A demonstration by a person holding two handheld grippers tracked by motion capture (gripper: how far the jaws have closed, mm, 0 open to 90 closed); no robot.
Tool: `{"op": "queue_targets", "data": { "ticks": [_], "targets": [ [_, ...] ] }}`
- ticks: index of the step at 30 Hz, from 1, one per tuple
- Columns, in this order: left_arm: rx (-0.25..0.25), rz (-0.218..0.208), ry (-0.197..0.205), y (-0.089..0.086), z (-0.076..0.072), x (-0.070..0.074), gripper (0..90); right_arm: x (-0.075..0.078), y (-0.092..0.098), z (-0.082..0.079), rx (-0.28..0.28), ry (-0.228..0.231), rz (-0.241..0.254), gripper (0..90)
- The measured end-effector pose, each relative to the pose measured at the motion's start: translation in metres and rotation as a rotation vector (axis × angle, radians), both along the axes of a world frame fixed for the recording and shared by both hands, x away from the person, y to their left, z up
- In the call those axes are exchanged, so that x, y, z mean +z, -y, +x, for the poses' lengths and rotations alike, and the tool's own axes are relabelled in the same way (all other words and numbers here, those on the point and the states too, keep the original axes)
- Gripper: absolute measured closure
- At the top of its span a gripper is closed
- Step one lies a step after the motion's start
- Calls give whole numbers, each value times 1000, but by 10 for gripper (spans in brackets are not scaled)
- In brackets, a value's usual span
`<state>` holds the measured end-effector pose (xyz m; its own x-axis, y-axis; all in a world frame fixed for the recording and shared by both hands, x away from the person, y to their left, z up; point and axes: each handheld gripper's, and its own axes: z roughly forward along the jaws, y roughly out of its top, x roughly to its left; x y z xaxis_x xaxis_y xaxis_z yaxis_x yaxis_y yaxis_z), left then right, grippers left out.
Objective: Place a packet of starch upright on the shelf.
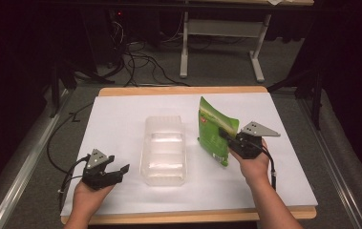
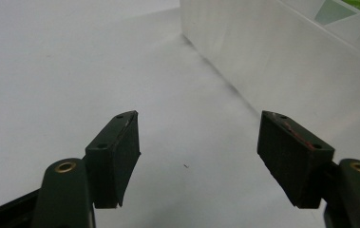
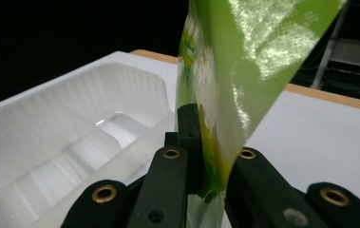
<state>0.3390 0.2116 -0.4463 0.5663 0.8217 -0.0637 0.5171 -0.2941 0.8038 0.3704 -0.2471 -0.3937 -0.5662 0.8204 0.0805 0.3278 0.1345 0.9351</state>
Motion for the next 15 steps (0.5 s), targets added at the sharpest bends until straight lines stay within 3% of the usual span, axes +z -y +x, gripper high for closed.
{"op": "queue_targets", "data": {
  "ticks": [5, 13, 15],
  "targets": [
    [-2, 1, -1, 0, 0, 0, 310, 10, 5, -2, 54, 29, 26, 891],
    [3, -4, 1, -1, 0, 0, 310, 39, 8, -12, 141, 95, 75, 890],
    [1, -2, 2, 0, 0, 0, 310, 51, 5, -11, 191, 115, 77, 890]
  ]
}}
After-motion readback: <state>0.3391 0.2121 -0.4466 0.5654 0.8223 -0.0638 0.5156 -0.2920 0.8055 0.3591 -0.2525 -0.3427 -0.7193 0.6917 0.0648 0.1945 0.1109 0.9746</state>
